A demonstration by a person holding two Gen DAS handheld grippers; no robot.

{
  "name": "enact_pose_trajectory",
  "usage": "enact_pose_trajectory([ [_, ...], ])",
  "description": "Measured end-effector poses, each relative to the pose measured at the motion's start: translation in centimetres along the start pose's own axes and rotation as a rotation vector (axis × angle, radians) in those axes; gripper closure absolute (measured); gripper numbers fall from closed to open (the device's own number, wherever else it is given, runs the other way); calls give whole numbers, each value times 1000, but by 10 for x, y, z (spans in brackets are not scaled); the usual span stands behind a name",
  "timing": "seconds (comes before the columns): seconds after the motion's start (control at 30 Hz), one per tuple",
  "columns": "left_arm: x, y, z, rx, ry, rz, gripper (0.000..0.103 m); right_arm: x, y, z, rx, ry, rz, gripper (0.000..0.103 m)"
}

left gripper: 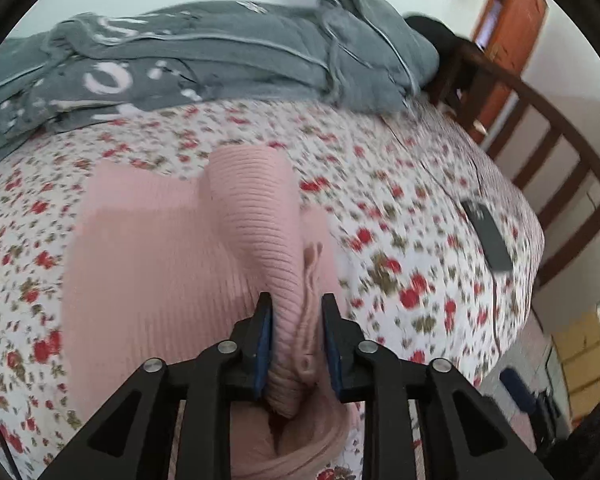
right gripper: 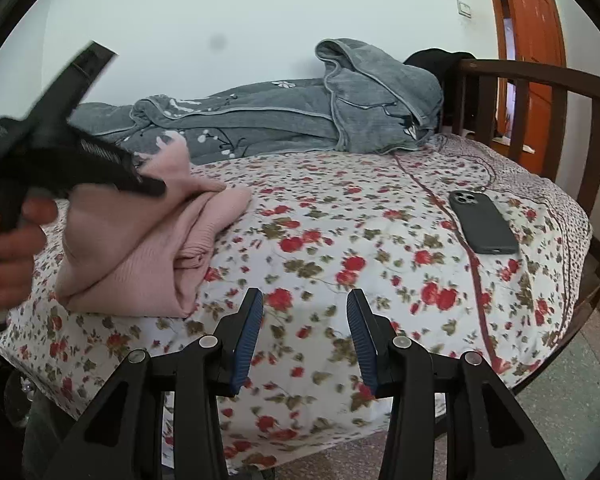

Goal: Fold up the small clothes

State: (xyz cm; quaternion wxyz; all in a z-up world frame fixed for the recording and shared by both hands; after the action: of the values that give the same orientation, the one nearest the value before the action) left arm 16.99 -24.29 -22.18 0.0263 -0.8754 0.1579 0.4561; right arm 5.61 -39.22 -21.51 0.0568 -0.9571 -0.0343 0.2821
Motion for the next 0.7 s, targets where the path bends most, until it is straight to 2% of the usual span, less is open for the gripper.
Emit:
enact_pose_trajectory([
  [0.07,-2,5,2,17,-22,32,70,2,-1,0,8,-7,-19,60],
  [0.1,-7,7,0,22,-26,61,60,4,-3,-1,8,-8,-26,60],
  [0.17,-18,6,-2,25,-14,116,52,9,-10,-8,8,-1,-56,60],
  [0.2,-26,3,-6,24,7,127,52,11,-14,-12,12,6,-74,60],
  [0.27,-35,-10,-11,15,38,104,48,15,-23,-22,37,15,-126,58],
  [0.37,-48,-46,-21,-37,91,47,47,26,-34,-39,109,23,-214,50],
  [0.43,-52,-70,-26,-77,105,34,47,35,-42,-51,154,22,-270,48],
  [0.6,-57,-136,-22,-203,118,17,45,70,-63,-73,299,-33,-406,44],
  [0.7,-52,-161,-14,-229,118,10,45,95,-78,-76,381,-91,-478,44],
])
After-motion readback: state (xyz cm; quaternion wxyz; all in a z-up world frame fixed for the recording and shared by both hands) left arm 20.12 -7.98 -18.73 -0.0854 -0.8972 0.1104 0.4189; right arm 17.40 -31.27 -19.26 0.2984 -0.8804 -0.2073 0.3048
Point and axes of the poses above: each gripper's, at about its wrist camera, not at the fingertips, and x roughly the way its jaws point, y to its right, z to its underside, the point moved 10 cm from there along x, roughly the way its jaws point, and after that the axes turned 8 degrees about -z, right-handed, at the moved point
